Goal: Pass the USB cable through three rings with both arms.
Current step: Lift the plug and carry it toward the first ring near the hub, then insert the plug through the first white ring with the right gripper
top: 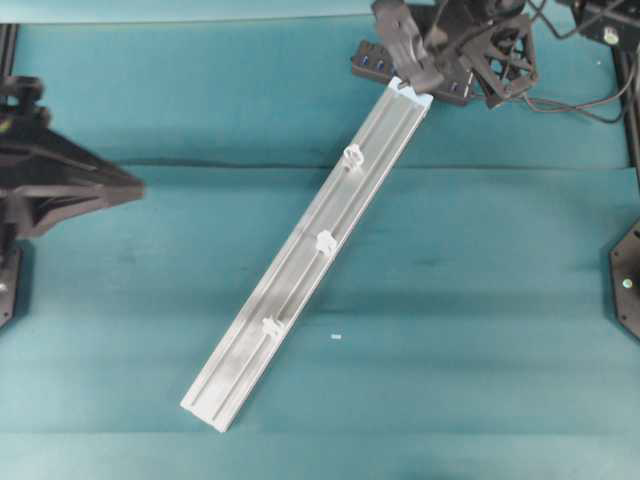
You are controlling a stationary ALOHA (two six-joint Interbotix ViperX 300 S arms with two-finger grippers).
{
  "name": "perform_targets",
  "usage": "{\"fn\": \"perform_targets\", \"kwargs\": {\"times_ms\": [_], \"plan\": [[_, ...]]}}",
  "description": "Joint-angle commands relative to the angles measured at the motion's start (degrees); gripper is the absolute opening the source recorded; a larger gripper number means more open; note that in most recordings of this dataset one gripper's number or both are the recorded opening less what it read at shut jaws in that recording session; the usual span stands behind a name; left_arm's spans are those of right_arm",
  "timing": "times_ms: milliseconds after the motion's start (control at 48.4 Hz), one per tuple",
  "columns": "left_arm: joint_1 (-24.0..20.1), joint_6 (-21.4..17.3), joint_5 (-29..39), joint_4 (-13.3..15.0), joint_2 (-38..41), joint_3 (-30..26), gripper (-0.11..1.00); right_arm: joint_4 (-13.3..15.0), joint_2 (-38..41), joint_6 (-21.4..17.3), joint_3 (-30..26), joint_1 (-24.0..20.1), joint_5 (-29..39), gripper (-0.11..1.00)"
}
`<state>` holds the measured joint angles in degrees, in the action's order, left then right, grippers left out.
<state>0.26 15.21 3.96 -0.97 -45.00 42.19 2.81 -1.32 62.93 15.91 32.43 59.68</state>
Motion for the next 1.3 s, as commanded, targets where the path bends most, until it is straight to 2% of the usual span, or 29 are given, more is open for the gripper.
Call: {"fn": "perform_targets", "kwargs": {"times_ms": [0, 145, 248, 330, 516, 599, 743, 1073, 1280], "plan": [[-1.32, 0.18, 0.0, -0.09, 3.16, -2.11, -0.01, 0.18, -0.09, 2.9, 1.58, 0.18, -4.13, 0.1], [-3.08, 1.41, 2.9, -0.09, 4.39, -2.55, 0.0, 0.09, 0.18, 6.24, 3.52, 0.26, -8.35, 0.1], [-3.96, 2.64, 5.01, -0.09, 5.63, -2.99, 0.09, 0.0, 0.7, 6.94, 4.13, 0.09, -9.14, 0.1], [-4.48, 3.6, 5.8, -0.09, 6.68, -3.34, 0.27, 0.0, 1.32, 7.29, 4.48, 0.09, -9.49, 0.1], [-4.48, 2.37, 6.06, -0.26, 8.79, -3.78, 0.8, 0.0, 3.43, 8.7, 4.39, -0.09, -11.78, 0.1], [-4.48, 2.29, 5.89, -0.26, 9.32, -3.87, 0.95, 0.0, 4.31, 9.14, 4.13, -0.09, -12.57, 0.1], [-4.66, 2.02, 6.06, -0.35, 9.84, -3.6, 0.9, 0.0, 5.63, 9.4, 4.04, -0.26, -13.62, 0.1], [-5.89, 1.93, 2.81, -0.35, 11.87, -2.99, 0.91, -0.09, 8.7, 10.72, 5.1, -2.2, -16.7, 0.1], [-6.5, 2.02, 2.46, -0.26, 12.22, -2.81, 0.91, -1.14, 9.76, 10.81, 5.45, -3.96, -17.05, 0.1]]}}
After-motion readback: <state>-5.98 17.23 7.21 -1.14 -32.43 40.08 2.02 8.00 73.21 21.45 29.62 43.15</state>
